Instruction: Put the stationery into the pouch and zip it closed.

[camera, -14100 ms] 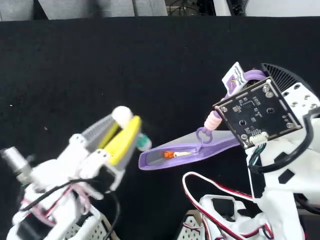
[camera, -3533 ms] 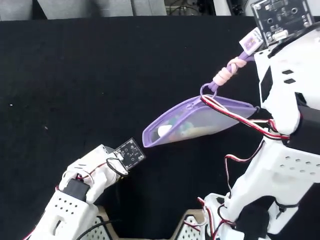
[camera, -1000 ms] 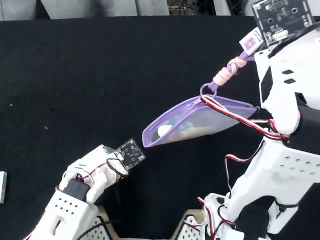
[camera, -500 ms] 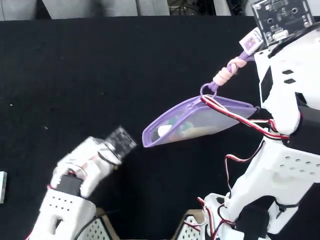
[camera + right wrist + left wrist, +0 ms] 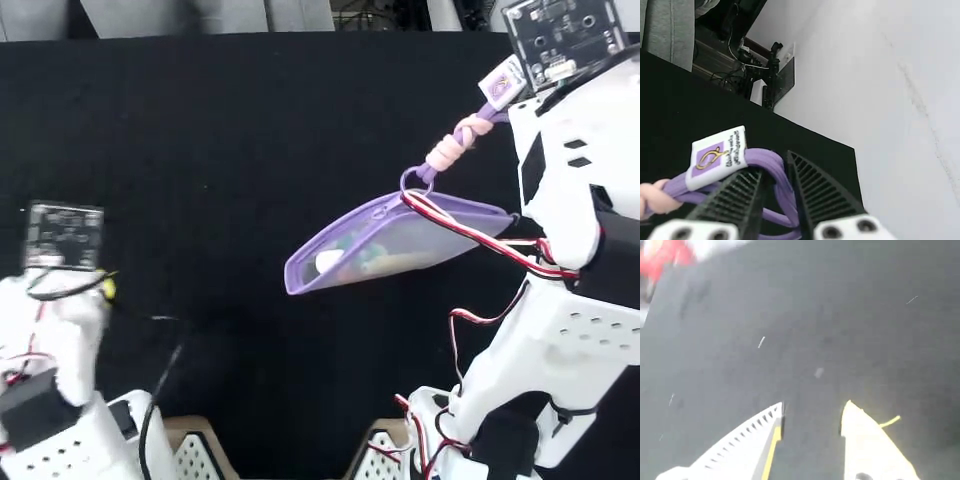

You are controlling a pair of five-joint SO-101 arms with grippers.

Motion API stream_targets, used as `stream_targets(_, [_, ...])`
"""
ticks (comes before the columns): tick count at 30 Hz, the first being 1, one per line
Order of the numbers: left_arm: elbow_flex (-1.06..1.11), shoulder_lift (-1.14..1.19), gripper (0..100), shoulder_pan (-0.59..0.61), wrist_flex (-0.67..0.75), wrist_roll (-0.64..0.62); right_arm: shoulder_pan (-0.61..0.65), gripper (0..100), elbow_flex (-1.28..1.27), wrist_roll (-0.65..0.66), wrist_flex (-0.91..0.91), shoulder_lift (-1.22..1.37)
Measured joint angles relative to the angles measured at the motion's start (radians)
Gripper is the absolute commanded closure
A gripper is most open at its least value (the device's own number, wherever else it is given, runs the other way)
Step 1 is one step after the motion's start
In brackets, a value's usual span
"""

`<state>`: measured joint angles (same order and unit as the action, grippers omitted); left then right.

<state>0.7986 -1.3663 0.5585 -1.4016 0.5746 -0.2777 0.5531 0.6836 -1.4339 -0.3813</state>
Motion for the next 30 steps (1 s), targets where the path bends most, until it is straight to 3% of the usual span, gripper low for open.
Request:
stream_targets(6, [-0.009, 0.155, 80, 0.305, -0.006, 0.071, 0.0, 98.7, 0.0, 0.0, 0.0, 0.0])
stream_targets(16, [-0.167, 0.804, 80, 0.644, 0.011, 0.16, 0.0, 98.7, 0.0, 0.0, 0.0, 0.0])
stream_targets(20, [-0.247, 1.005, 80, 0.717, 0.069, 0.201, 0.0, 98.7, 0.0, 0.0, 0.0, 0.0])
stream_targets(25, [-0.255, 1.172, 80, 0.733, 0.178, 0.354, 0.0, 98.7, 0.0, 0.0, 0.0, 0.0])
stream_targets(30, [-0.255, 1.29, 80, 0.733, 0.301, 0.376, 0.0, 98.7, 0.0, 0.0, 0.0, 0.0])
